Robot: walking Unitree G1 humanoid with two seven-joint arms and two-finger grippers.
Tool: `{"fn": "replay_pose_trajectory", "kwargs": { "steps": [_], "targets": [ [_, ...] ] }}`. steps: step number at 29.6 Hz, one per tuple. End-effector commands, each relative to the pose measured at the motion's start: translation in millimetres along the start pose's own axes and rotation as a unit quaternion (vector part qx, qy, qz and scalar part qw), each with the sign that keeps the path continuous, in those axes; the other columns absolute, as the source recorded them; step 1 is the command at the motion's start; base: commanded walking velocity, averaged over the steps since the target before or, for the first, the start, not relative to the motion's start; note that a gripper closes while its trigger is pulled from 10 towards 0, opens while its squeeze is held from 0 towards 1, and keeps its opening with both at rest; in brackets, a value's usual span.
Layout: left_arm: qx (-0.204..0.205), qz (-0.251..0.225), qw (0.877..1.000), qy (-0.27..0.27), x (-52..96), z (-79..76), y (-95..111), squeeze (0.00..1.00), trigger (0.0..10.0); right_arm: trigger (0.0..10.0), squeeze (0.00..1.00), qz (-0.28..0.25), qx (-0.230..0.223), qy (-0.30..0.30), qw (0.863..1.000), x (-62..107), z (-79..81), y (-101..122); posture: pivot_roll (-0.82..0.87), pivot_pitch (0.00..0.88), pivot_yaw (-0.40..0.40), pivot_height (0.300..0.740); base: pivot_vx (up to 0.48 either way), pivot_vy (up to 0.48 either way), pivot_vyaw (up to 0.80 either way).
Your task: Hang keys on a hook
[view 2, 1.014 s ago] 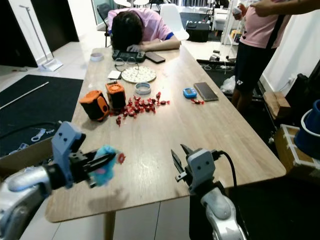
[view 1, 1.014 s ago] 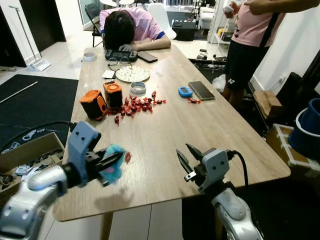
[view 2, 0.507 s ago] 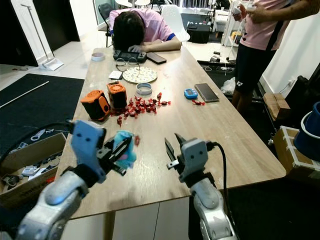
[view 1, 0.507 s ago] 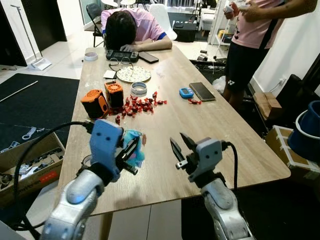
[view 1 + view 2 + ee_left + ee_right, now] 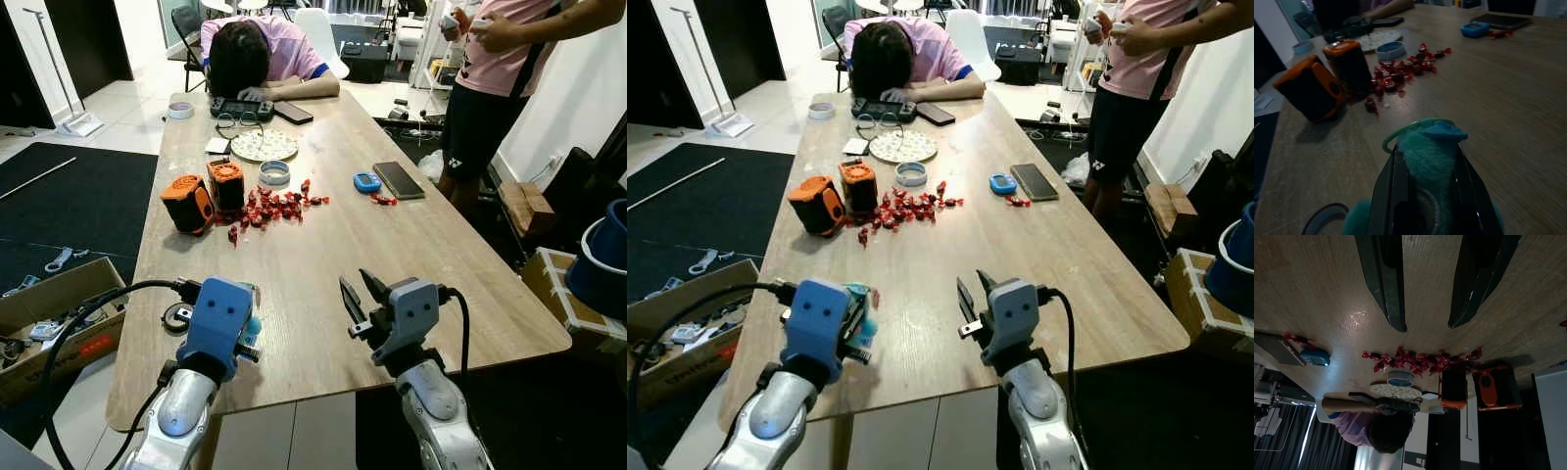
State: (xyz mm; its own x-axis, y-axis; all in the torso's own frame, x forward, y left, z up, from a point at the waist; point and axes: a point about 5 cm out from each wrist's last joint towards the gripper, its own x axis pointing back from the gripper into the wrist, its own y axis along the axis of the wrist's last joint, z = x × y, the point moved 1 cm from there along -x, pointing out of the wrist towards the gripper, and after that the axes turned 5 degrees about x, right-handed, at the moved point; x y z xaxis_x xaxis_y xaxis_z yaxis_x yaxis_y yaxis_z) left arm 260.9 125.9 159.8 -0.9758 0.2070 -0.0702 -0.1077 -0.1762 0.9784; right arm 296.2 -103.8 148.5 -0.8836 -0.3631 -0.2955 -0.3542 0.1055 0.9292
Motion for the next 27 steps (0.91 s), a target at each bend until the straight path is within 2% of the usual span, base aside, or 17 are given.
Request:
{"fn": "replay_pose_trajectory", "kwargs": {
  "steps": [1,6,12,21,27],
  "targets": [
    [0.003,-0.005,1.0,-0.016,3.2,-3.7,1.0,0.0,10.0,10.0,0.0,0.01,0.003,0.0,1.0,3.7,-0.1,-5.7,0.1,0.098,-0.039,0.74,0.0,0.0,0.0],
    [0.008,-0.007,0.999,-0.041,9.3,-4.0,2.3,0.0,10.0,10.0,0.0,0.013,0.01,0.001,1.0,6.5,-5.2,-6.6,0.1,0.101,-0.039,0.74,0.0,0.0,0.0],
    [0.016,-0.018,0.999,-0.032,3.9,0.8,8.4,0.0,10.0,10.0,0.0,0.02,0.019,-0.008,1.0,11.7,-14.9,-7.5,0.09,0.103,-0.035,0.74,0.0,0.0,0.0],
    [0.023,-0.017,0.999,-0.027,0.7,-2.6,6.9,0.0,10.0,10.0,0.0,0.021,0.021,-0.01,1.0,12.7,-14.2,-7.6,0.08,0.108,-0.029,0.74,0.0,0.0,0.0],
    [0.023,-0.014,1.0,-0.011,0.7,-1.4,5.2,0.0,10.0,10.0,0.0,0.023,0.009,-0.002,1.0,12.1,-7.8,-8.7,0.09,0.114,-0.039,0.74,0.0,0.0,0.0]
  ]
}}
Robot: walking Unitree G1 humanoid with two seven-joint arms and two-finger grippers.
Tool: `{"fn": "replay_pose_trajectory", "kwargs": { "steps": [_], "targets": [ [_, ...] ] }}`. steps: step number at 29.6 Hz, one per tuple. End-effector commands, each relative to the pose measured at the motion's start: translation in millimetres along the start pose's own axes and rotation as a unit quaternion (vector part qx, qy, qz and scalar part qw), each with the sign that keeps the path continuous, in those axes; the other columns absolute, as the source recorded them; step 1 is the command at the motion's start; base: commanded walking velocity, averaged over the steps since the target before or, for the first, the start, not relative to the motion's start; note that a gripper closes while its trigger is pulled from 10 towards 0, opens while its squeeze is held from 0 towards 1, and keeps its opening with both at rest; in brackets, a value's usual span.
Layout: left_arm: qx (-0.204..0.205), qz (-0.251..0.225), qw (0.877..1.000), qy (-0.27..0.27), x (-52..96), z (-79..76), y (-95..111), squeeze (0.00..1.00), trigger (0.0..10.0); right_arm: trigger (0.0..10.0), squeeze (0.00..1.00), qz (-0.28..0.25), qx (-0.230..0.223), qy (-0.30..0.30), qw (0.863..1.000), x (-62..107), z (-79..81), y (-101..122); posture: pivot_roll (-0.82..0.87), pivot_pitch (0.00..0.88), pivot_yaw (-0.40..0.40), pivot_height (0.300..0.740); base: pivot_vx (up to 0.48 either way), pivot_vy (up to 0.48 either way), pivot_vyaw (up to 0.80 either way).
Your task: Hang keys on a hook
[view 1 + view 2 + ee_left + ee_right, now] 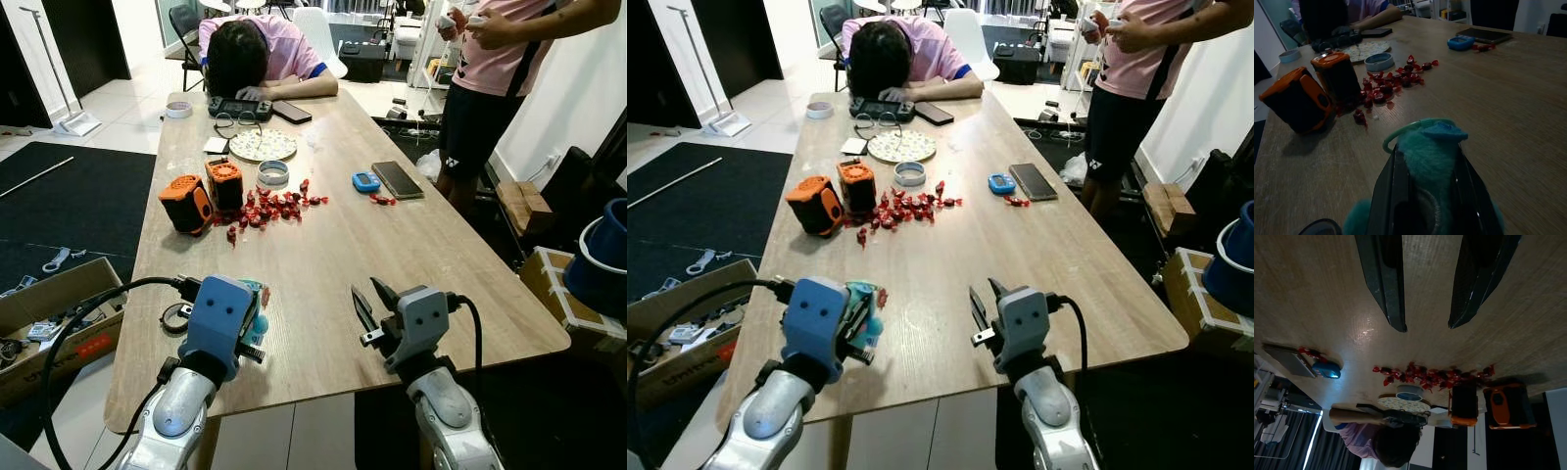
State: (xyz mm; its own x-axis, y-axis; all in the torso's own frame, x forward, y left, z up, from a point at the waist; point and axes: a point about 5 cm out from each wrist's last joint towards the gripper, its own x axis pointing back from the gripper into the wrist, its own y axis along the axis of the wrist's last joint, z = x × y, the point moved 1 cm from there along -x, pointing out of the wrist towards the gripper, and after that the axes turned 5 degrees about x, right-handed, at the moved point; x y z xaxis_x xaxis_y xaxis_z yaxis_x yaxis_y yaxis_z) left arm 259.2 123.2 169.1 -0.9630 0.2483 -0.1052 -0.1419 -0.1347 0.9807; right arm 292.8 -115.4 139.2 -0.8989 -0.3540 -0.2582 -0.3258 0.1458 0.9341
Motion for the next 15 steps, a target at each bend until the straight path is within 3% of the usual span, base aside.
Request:
{"fn": "replay_pose_trajectory", "kwargs": {
  "steps": [1,11,15],
  "targets": [
    [0.009,0.008,1.0,0.008,0.8,0.0,-4.7,0.0,10.0,10.0,0.0,0.003,-0.006,0.001,1.0,1.6,-0.2,-0.4,0.1,0.115,-0.041,0.74,0.0,0.0,0.0],
    [0.021,0.013,1.0,0.018,1.4,0.6,-4.9,0.0,10.0,10.0,0.0,0.005,-0.011,0.0,1.0,0.0,0.1,-1.5,0.1,0.117,-0.04,0.74,0.0,0.0,0.0],
    [0.005,0.012,0.999,0.029,-1.3,2.9,-5.8,0.02,10.0,10.0,0.0,0.006,-0.013,0.0,1.0,0.2,1.5,-2.1,0.1,0.115,-0.033,0.74,0.075,-0.093,0.0]
  ]
}}
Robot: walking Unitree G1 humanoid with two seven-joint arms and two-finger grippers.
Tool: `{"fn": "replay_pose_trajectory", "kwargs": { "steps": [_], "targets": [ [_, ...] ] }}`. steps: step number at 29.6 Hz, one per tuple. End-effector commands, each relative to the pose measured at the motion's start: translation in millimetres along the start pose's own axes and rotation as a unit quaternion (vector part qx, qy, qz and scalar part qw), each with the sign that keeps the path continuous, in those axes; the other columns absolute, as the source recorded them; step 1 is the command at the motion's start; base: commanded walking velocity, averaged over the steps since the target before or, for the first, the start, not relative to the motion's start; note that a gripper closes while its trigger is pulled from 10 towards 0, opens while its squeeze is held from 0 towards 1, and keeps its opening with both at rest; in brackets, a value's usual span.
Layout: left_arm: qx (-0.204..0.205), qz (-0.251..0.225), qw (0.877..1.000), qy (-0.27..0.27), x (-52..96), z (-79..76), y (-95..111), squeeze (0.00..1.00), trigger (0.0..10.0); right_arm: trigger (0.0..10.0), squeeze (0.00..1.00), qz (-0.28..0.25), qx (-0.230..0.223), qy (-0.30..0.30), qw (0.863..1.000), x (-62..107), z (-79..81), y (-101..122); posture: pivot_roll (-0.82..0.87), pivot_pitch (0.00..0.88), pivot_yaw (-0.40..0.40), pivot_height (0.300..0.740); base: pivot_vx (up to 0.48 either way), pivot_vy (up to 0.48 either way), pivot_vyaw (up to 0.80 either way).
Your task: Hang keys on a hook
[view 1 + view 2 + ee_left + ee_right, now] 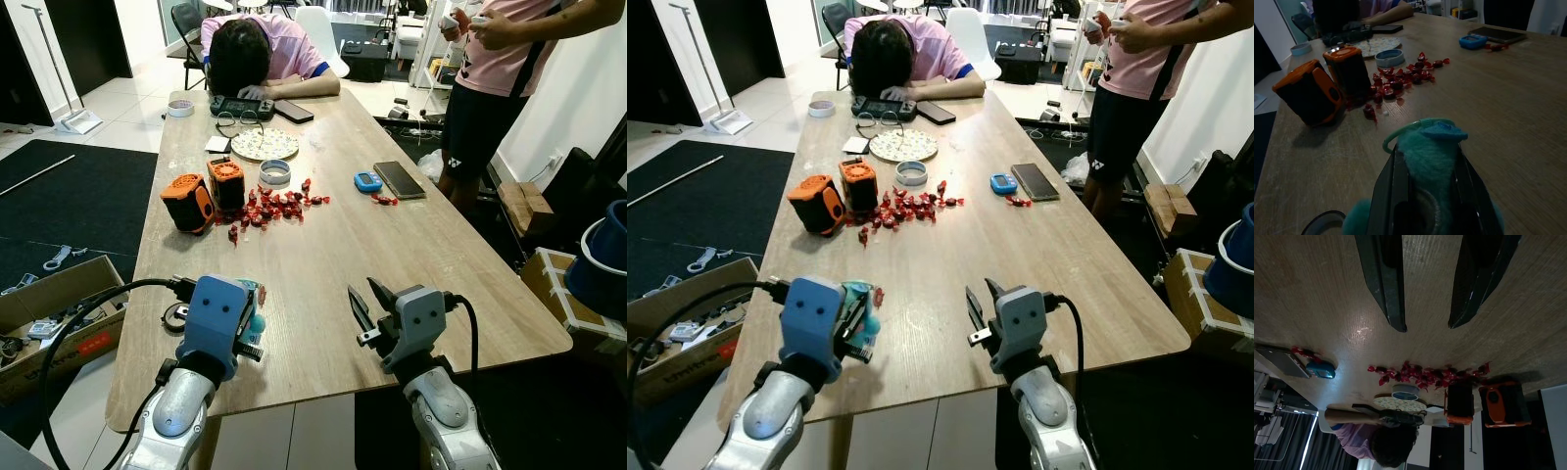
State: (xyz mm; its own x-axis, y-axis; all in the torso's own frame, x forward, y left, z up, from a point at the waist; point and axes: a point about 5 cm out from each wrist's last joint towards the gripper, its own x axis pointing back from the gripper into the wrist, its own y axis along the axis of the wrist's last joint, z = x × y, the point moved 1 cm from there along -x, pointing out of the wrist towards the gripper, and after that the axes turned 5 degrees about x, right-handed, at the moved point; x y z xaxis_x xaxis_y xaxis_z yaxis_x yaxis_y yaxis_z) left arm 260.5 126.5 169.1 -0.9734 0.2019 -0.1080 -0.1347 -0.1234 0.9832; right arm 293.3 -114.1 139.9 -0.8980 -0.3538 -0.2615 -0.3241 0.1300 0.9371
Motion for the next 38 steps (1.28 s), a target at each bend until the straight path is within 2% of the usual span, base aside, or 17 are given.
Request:
{"fn": "replay_pose_trajectory", "kwargs": {
  "steps": [1,2,4,29,32,34,38],
  "targets": [
    [-0.002,0.01,1.0,0.005,-0.8,-0.5,-5.1,0.02,10.0,10.0,0.0,0.008,-0.005,0.0,1.0,1.4,0.6,-2.8,0.1,0.115,-0.033,0.74,0.3,-0.371,0.0],
    [-0.002,0.01,1.0,0.005,-0.8,-0.5,-5.1,0.02,10.0,10.0,0.0,0.008,-0.005,0.0,1.0,1.4,0.6,-2.8,0.1,0.115,-0.033,0.74,0.3,-0.371,0.0],
    [-0.008,0.013,1.0,0.012,-2.3,2.1,-6.4,0.09,10.0,10.0,0.0,0.008,-0.005,0.0,1.0,2.0,0.7,-2.9,0.1,0.115,-0.033,0.74,0.291,-0.379,0.0],
    [-0.009,0.036,0.999,0.031,-2.7,7.8,-14.4,0.09,10.0,10.0,0.0,0.008,-0.007,0.005,1.0,2.0,1.4,-3.0,0.1,0.116,-0.035,0.74,0.351,-0.317,0.0],
    [-0.009,0.038,0.999,0.032,-2.8,8.1,-14.8,0.06,10.0,10.0,0.0,0.008,-0.007,0.006,1.0,1.5,1.4,-2.8,0.1,0.116,-0.035,0.74,0.384,0.0,0.0],
    [-0.006,0.042,0.998,0.037,-3.0,8.9,-15.7,0.0,10.0,10.0,0.0,0.007,-0.008,0.007,1.0,0.7,1.7,-2.8,0.11,0.111,-0.036,0.74,0.0,0.0,0.0],
    [-0.004,0.043,0.998,0.039,-3.2,9.5,-16.0,0.0,10.0,10.0,0.0,0.006,-0.008,0.008,1.0,0.2,2.1,-2.8,0.11,0.11,-0.036,0.74,0.0,0.0,0.0]
  ]
}}
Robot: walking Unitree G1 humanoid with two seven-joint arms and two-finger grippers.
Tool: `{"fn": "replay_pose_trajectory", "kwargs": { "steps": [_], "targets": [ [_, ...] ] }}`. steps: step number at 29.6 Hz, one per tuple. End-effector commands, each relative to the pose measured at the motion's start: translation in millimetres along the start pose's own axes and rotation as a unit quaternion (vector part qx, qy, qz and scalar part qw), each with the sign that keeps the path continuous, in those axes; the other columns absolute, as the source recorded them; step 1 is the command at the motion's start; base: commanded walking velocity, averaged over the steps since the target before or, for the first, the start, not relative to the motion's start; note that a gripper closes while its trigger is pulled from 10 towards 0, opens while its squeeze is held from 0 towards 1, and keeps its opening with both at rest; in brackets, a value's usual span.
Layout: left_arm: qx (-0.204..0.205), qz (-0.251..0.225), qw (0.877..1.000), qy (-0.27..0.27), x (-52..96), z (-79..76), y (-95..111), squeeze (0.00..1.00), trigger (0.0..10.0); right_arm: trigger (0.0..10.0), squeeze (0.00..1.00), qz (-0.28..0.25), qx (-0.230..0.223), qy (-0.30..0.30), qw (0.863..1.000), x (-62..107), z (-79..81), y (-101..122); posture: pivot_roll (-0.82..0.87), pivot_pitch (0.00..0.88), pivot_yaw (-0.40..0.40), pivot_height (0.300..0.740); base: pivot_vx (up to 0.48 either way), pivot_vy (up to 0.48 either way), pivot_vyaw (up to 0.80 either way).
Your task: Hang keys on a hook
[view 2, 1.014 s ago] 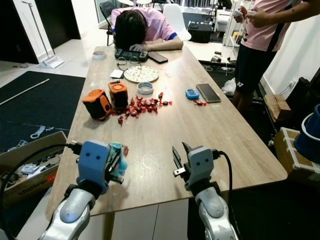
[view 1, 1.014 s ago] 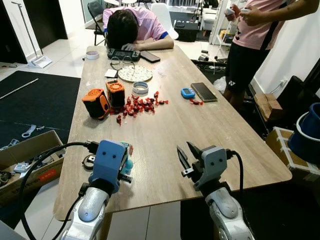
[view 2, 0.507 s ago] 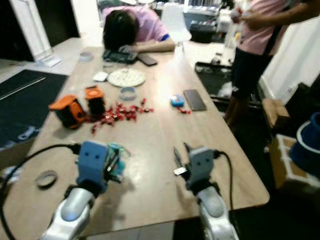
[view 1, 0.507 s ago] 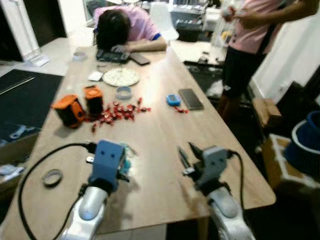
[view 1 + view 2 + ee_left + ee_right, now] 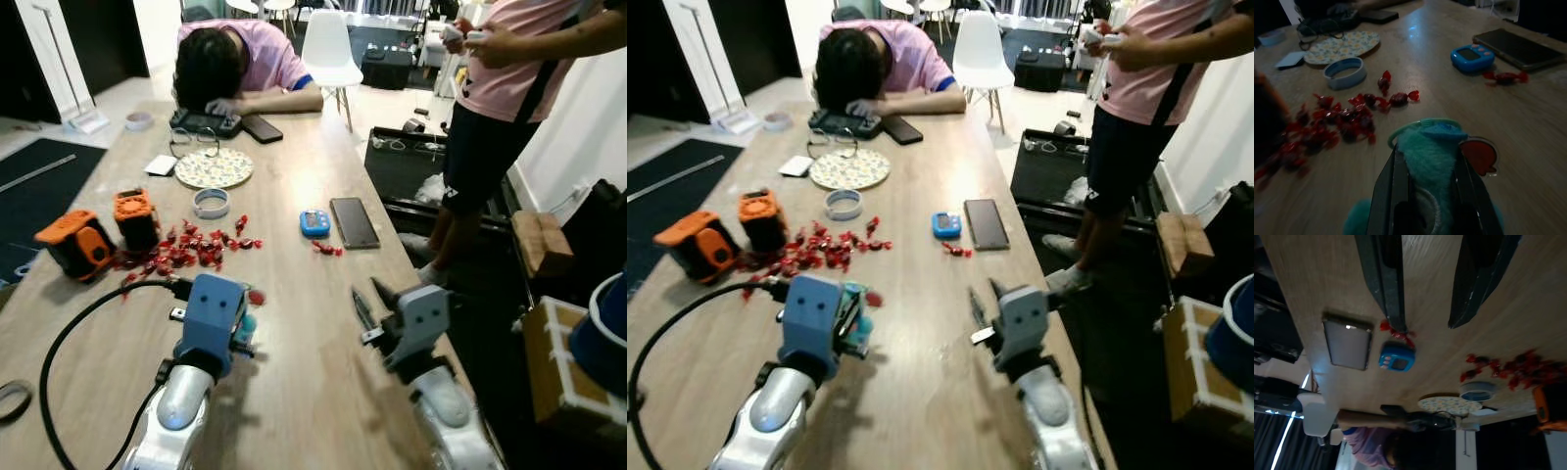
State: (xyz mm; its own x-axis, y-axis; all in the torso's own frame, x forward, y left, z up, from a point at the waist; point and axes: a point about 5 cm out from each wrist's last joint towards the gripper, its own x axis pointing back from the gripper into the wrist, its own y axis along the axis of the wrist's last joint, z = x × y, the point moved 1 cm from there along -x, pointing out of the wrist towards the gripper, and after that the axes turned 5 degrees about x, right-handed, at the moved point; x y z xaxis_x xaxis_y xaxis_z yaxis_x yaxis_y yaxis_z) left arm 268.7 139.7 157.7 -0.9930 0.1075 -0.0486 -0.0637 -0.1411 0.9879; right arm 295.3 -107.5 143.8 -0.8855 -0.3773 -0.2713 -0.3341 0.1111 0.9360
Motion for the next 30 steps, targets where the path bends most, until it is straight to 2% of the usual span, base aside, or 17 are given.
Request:
{"fn": "replay_pose_trajectory", "kwargs": {
  "steps": [1,18,30],
  "targets": [
    [-0.001,0.006,1.0,-0.004,0.9,-3.1,-2.1,0.0,10.0,10.0,0.0,0.015,-0.002,-0.004,1.0,5.5,-2.5,-6.4,0.11,0.11,-0.036,0.74,0.0,0.0,0.0],
    [-0.007,0.007,1.0,-0.004,-0.1,-2.6,-2.5,0.0,10.0,10.0,0.0,0.013,-0.002,-0.004,1.0,5.2,-2.0,-6.5,0.1,0.102,-0.031,0.74,0.0,0.0,0.0],
    [-0.008,0.01,1.0,-0.002,0.9,-2.6,-3.3,0.0,10.0,10.0,0.0,0.013,-0.004,-0.002,1.0,5.1,-0.7,-6.5,0.11,0.113,-0.03,0.74,-0.448,0.0,0.0]
  ]
}}
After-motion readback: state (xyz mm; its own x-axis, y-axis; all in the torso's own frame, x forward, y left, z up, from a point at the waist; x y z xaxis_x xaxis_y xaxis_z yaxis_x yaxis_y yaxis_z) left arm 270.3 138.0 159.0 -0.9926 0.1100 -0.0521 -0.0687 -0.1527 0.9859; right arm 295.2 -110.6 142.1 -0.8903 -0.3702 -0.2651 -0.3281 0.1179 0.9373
